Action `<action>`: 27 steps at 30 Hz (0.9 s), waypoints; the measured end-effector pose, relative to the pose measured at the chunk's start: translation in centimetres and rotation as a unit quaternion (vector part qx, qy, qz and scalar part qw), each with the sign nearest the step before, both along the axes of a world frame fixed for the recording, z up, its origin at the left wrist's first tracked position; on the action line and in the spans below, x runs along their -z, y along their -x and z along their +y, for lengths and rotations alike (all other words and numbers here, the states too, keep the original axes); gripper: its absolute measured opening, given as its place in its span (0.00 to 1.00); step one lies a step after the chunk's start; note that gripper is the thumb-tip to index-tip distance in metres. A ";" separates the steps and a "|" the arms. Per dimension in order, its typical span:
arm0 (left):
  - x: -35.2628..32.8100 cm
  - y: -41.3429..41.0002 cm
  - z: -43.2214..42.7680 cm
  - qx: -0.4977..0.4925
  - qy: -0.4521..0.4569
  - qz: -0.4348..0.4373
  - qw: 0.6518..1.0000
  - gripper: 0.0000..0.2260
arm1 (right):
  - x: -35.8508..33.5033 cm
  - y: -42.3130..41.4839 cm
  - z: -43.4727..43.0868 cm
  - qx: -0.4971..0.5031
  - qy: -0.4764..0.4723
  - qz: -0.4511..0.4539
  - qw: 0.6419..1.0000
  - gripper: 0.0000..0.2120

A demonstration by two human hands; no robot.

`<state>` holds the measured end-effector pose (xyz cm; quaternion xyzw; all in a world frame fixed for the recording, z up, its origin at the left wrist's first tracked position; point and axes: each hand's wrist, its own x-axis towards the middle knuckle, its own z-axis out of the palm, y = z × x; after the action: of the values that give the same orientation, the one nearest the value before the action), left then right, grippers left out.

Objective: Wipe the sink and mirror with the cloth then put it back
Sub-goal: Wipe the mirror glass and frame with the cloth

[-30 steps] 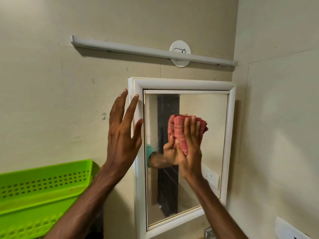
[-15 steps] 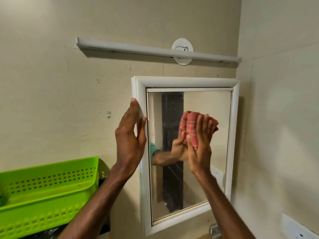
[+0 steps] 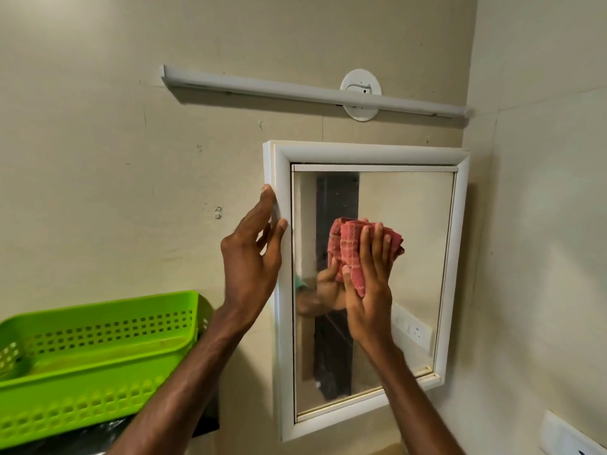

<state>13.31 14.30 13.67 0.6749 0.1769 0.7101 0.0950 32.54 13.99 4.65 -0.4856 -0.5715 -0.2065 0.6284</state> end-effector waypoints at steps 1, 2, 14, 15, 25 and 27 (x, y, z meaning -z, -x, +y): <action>0.0 0.0 0.0 0.003 -0.001 0.003 1.000 0.22 | 0.4 1.1 -0.2 -0.005 0.008 -0.004 1.000 0.34; 0.0 0.1 0.1 0.007 -0.002 0.007 1.000 0.22 | 1.1 2.5 -0.3 -0.015 0.016 -0.027 0.999 0.34; -0.5 2.9 0.4 0.105 0.075 0.084 0.988 0.20 | -6.0 7.4 0.2 -0.089 -0.020 -0.151 0.984 0.29; -0.6 2.9 0.1 0.126 0.093 0.076 0.985 0.19 | -7.6 7.5 0.4 -0.088 -0.030 -0.150 0.984 0.29; -0.2 2.8 0.2 0.183 0.154 0.085 0.967 0.20 | 0.2 8.7 0.2 -0.046 0.003 -0.146 0.988 0.33; 0.1 2.6 0.1 0.115 0.122 0.121 0.978 0.23 | 4.8 8.9 -0.4 -0.049 0.043 -0.124 0.990 0.35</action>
<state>10.75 14.40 13.58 0.7551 0.1941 0.5802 0.2355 23.61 13.63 -0.14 -0.4544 -0.6766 -0.2092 0.5403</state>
